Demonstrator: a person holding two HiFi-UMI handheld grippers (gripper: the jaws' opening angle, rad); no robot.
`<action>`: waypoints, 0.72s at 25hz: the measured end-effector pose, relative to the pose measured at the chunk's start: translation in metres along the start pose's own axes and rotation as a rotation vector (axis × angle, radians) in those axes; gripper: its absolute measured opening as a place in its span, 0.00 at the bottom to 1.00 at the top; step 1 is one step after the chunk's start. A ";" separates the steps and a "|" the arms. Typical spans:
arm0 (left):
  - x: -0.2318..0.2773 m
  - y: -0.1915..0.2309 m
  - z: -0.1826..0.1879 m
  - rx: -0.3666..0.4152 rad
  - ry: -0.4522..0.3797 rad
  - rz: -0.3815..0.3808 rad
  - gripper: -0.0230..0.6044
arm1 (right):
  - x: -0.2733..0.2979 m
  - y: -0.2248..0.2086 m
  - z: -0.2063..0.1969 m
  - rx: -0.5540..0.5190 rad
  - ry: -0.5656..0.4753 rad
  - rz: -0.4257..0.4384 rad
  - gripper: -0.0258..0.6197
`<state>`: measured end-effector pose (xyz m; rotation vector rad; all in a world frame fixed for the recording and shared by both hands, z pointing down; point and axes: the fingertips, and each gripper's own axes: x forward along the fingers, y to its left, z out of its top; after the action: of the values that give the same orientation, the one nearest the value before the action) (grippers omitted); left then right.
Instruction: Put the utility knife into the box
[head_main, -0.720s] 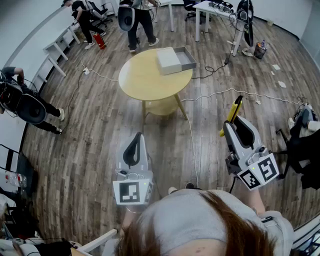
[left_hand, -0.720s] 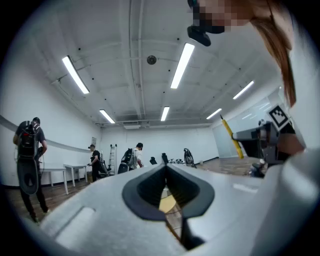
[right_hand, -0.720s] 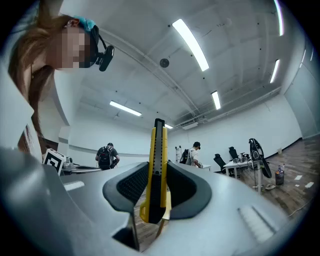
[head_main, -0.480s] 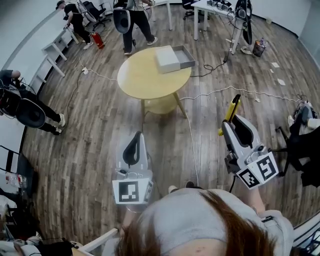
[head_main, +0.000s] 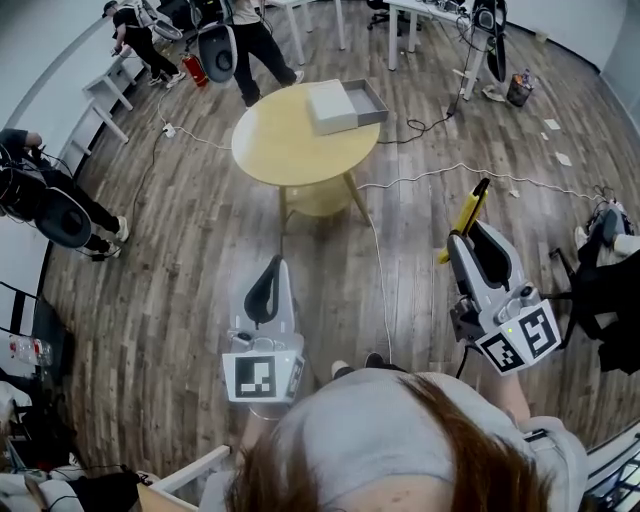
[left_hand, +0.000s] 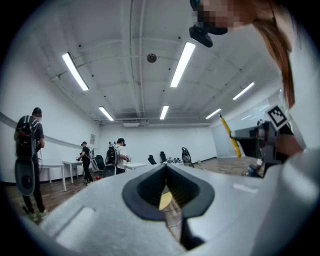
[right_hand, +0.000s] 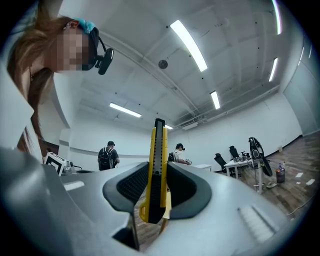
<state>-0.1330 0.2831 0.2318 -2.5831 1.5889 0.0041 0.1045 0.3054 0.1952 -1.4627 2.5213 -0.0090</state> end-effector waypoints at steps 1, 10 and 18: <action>0.000 -0.002 0.000 0.003 0.001 0.001 0.03 | -0.001 -0.001 0.001 0.001 -0.002 0.009 0.23; -0.001 -0.027 -0.004 0.029 0.002 0.024 0.03 | -0.019 -0.022 0.002 0.022 -0.016 0.029 0.23; -0.005 -0.043 0.003 0.039 0.003 0.044 0.03 | -0.036 -0.035 0.003 0.047 -0.020 0.030 0.23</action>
<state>-0.0971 0.3072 0.2333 -2.5198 1.6294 -0.0264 0.1523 0.3186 0.2033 -1.4005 2.5089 -0.0483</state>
